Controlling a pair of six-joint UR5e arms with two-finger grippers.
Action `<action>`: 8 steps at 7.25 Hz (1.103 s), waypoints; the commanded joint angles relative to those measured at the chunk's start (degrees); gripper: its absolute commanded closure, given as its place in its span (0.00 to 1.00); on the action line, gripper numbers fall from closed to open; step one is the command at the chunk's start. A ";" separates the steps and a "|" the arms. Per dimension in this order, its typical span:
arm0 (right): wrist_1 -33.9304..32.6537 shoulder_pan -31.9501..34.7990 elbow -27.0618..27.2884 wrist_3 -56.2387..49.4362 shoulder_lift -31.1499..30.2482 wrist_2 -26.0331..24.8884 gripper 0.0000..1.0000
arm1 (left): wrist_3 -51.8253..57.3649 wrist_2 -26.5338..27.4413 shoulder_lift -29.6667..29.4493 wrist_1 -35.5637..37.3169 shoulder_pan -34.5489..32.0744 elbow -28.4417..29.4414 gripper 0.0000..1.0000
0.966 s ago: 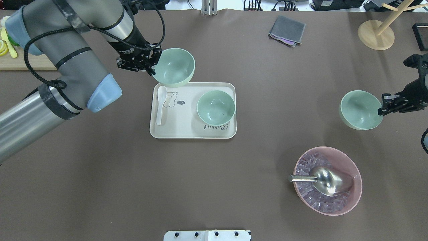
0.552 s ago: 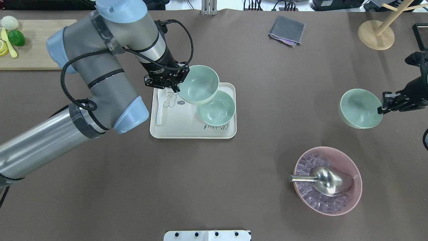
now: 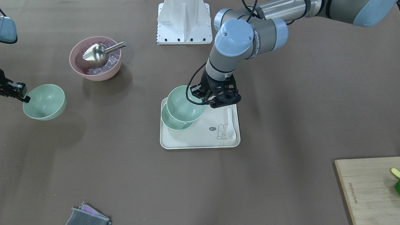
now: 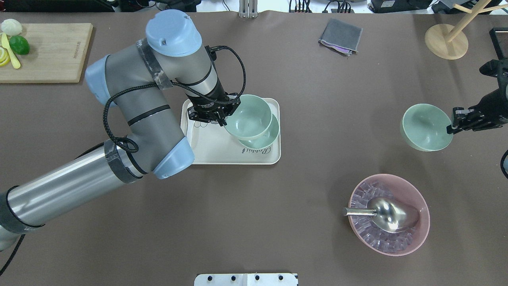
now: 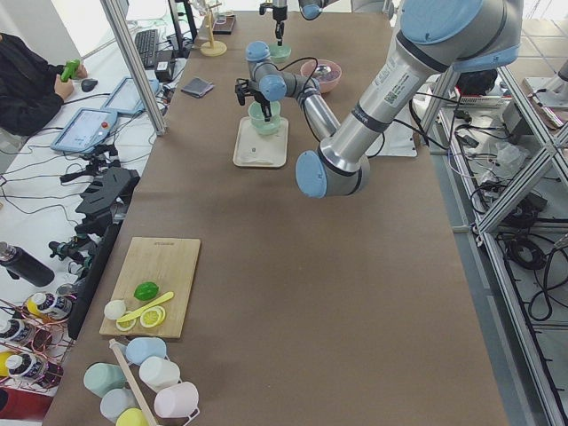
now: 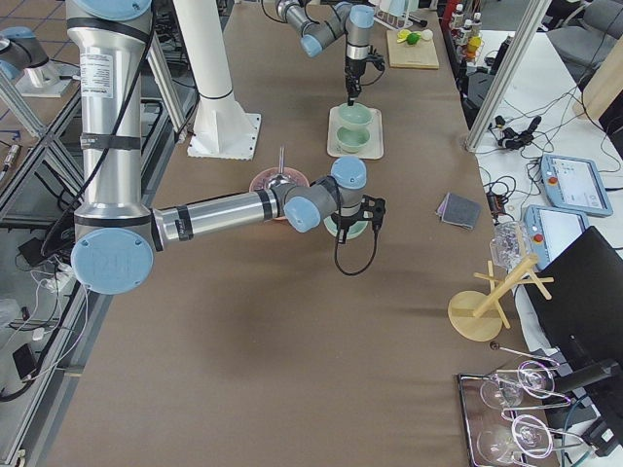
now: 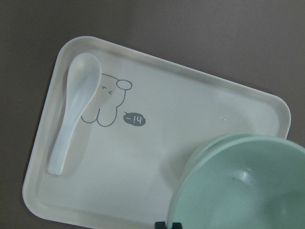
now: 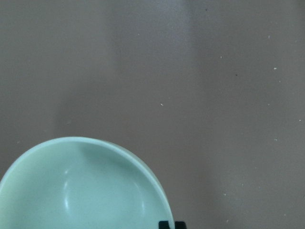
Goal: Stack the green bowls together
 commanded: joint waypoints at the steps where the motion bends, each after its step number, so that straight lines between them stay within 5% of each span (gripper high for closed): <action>1: 0.00 -0.13 -0.09 0.21 0.22 -0.01 1.00 | -0.47 0.97 -2.10 -0.84 1.16 2.92 1.00; 8: 0.00 -0.13 -0.27 0.30 0.22 -0.01 1.00 | -0.56 2.64 -2.28 -5.14 2.22 6.44 1.00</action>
